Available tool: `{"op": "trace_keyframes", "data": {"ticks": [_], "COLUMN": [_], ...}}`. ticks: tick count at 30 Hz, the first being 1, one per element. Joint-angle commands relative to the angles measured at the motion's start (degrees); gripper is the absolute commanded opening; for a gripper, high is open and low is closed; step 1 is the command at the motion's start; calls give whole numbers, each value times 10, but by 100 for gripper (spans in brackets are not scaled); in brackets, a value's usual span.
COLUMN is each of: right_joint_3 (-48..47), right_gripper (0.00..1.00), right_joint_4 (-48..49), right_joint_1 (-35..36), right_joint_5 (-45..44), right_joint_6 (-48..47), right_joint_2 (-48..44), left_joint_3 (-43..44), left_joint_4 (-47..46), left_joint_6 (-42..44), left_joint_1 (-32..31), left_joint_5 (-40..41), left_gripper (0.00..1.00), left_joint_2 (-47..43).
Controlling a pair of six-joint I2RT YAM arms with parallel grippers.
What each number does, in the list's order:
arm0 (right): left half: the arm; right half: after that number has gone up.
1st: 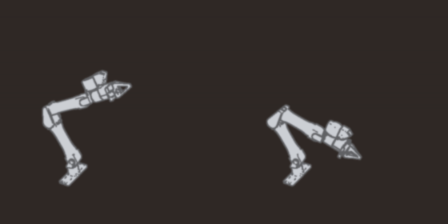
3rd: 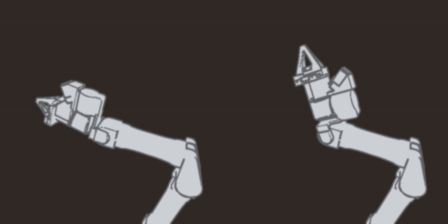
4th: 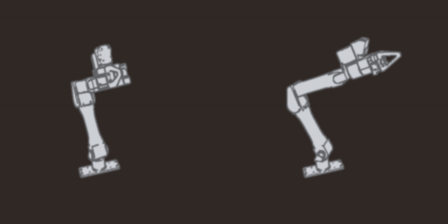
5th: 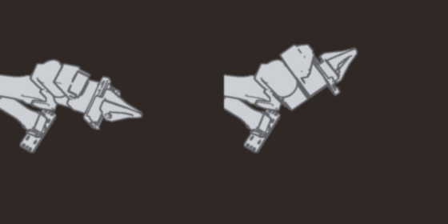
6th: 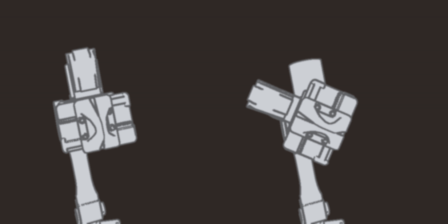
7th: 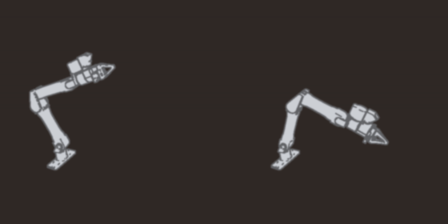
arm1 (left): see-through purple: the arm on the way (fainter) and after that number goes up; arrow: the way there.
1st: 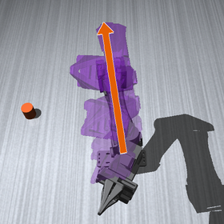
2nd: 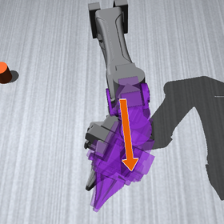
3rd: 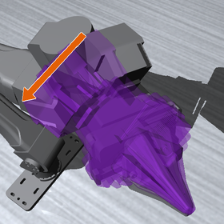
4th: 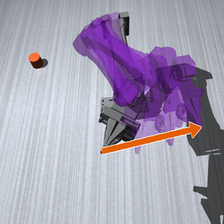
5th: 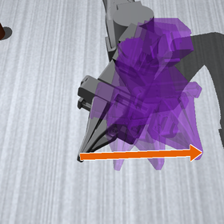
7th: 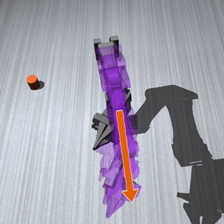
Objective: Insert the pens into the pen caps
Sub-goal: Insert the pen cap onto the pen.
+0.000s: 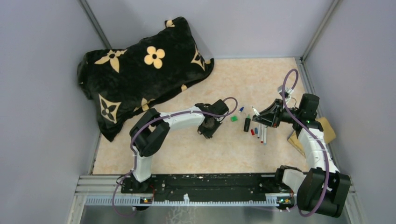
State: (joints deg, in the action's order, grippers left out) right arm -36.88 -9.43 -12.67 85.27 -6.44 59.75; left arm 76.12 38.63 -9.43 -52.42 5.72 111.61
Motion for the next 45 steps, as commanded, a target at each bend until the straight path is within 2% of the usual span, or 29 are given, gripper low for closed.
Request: {"op": "trace_keyframes", "data": {"ticks": [1, 16, 45], "right_joint_3": [-29, -29, -28], "right_gripper": [0, 0, 0], "right_joint_4": [16, 16, 17], "right_joint_1": [-6, -6, -6], "right_joint_5": [18, 22, 23], "right_joint_6": [-11, -11, -11], "right_joint_2": [-7, -7, -7], "left_joint_3": [-17, 13, 52], "left_joint_4": [25, 26, 23], "left_joint_6": [3, 8, 20], "left_joint_1": [9, 11, 10], "left_joint_5": [-35, -41, -26], "left_gripper": [29, 33, 33], "left_joint_2": [57, 78, 84]}}
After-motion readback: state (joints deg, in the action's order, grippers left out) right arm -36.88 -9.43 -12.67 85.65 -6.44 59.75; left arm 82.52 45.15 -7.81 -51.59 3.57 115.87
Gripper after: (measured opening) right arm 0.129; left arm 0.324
